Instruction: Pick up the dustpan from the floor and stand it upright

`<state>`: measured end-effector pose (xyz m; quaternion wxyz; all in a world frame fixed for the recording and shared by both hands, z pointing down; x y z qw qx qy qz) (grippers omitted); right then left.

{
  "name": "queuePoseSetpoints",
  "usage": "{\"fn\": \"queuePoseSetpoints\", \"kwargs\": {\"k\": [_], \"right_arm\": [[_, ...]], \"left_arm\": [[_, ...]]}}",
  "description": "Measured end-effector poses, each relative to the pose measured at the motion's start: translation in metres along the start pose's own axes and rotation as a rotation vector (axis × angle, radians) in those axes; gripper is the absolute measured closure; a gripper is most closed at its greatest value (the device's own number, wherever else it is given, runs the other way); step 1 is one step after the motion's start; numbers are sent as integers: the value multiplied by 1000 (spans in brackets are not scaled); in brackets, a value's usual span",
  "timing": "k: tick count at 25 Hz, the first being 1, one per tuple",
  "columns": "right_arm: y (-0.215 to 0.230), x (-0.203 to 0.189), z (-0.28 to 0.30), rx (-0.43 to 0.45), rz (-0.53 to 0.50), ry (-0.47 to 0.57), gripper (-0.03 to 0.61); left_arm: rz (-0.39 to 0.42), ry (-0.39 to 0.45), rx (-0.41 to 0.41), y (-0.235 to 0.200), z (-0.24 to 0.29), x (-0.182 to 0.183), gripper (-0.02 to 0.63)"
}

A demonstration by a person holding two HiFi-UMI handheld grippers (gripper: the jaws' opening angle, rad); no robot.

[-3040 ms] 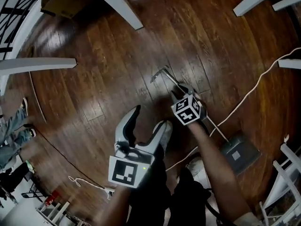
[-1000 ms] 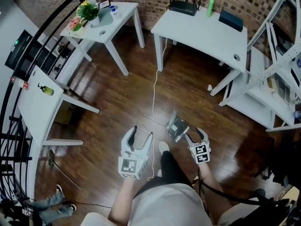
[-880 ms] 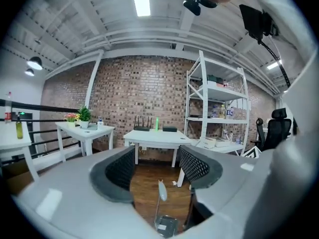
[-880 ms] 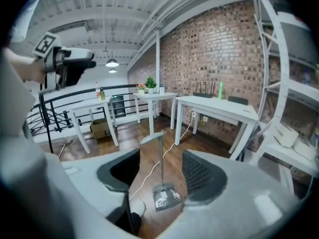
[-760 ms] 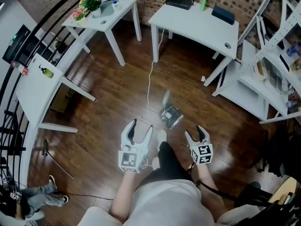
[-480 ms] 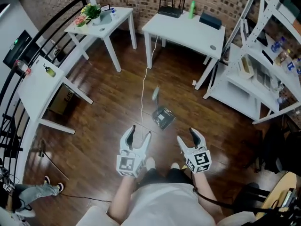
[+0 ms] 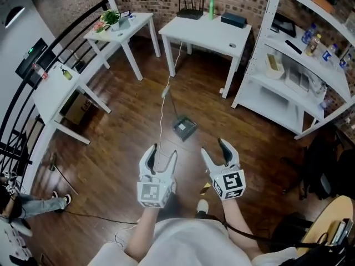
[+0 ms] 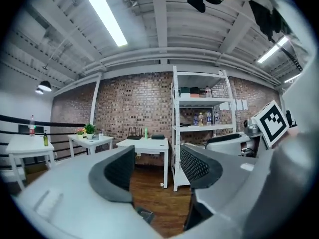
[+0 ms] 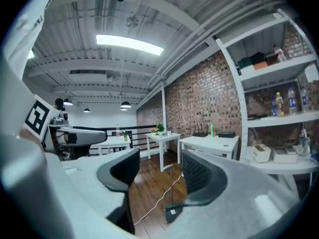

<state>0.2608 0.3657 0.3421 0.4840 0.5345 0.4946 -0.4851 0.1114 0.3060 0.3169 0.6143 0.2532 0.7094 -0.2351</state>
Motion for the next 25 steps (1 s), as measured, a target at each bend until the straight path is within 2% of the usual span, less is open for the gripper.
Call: {"fn": "queuePoseSetpoints", "kwargs": {"k": [6,13,17,19,22,25], "right_arm": [[-11,25,-57,-19,-38,40,332],[-22,64,-73,-39,-111,100,333],[-30,74,-76,-49,-111,111,333],[-37,69,-77,-22,-68,88,334],[-41,60,-80,15,87,33,334],[-40,58,-84,26,120,-2,334]], "left_arm": [[23,62,-29,46,-30,31,321],[47,161,-71,57,-45,69,310],[50,160,-101,62,-56,70,308],[27,164,-100,62,-60,73,308],[15,168,-96,61,-62,77,308],[13,187,-94,62,-60,80,308]]}}
Point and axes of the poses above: the fingertips, and each gripper's own axes: z forward along the fingers, y to its right, x out of its top, the point moved 1 cm from there along -z, backward along the fingers, and after that the axes turned 12 degrees about y, right-handed, at the moved point
